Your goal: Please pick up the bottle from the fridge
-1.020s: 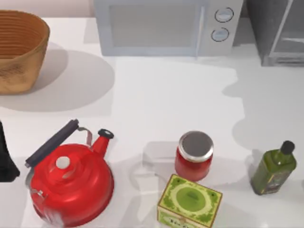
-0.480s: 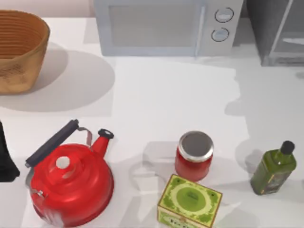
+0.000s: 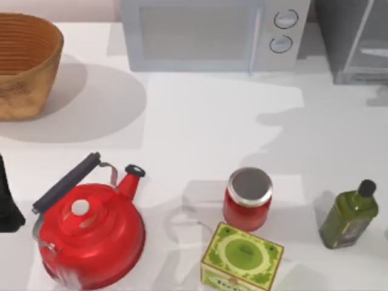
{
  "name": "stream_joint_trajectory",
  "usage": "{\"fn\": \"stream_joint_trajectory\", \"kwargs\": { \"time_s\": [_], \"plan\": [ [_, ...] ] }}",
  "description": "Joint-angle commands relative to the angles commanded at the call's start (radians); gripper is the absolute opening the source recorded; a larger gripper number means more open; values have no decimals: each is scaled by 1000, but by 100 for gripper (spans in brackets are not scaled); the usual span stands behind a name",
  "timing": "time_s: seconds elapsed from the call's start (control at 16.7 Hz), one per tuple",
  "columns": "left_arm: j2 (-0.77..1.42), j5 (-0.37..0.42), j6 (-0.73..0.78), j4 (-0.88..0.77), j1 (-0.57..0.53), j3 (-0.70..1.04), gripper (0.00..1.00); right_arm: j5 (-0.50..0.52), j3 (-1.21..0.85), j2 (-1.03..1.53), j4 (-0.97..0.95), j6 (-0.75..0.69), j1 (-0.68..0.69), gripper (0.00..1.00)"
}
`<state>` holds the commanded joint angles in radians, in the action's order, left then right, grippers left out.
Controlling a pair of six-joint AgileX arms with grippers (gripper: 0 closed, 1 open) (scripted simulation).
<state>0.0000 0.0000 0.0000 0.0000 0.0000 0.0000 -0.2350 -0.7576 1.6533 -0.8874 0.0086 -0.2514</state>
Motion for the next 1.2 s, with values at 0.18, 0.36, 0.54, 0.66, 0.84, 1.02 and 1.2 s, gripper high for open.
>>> {"fn": "stream_joint_trajectory", "kwargs": {
  "time_s": [0.18, 0.36, 0.54, 0.66, 0.84, 1.02, 1.2],
  "plan": [
    [0, 0, 0, 0, 0, 0, 100, 35, 113, -256, 133, 1, 37, 0],
    [0, 0, 0, 0, 0, 0, 100, 75, 255, -571, 297, 2, 81, 0],
    [0, 0, 0, 0, 0, 0, 100, 118, 408, -906, 474, 4, 127, 0],
    [0, 0, 0, 0, 0, 0, 100, 148, 506, -1120, 587, 3, 157, 0],
    [0, 0, 0, 0, 0, 0, 100, 188, 630, -1388, 733, 0, 200, 0],
    [0, 0, 0, 0, 0, 0, 100, 218, 715, -1565, 835, -5, 233, 0],
    [0, 0, 0, 0, 0, 0, 100, 234, 755, -1647, 884, -8, 250, 0]
  ]
}}
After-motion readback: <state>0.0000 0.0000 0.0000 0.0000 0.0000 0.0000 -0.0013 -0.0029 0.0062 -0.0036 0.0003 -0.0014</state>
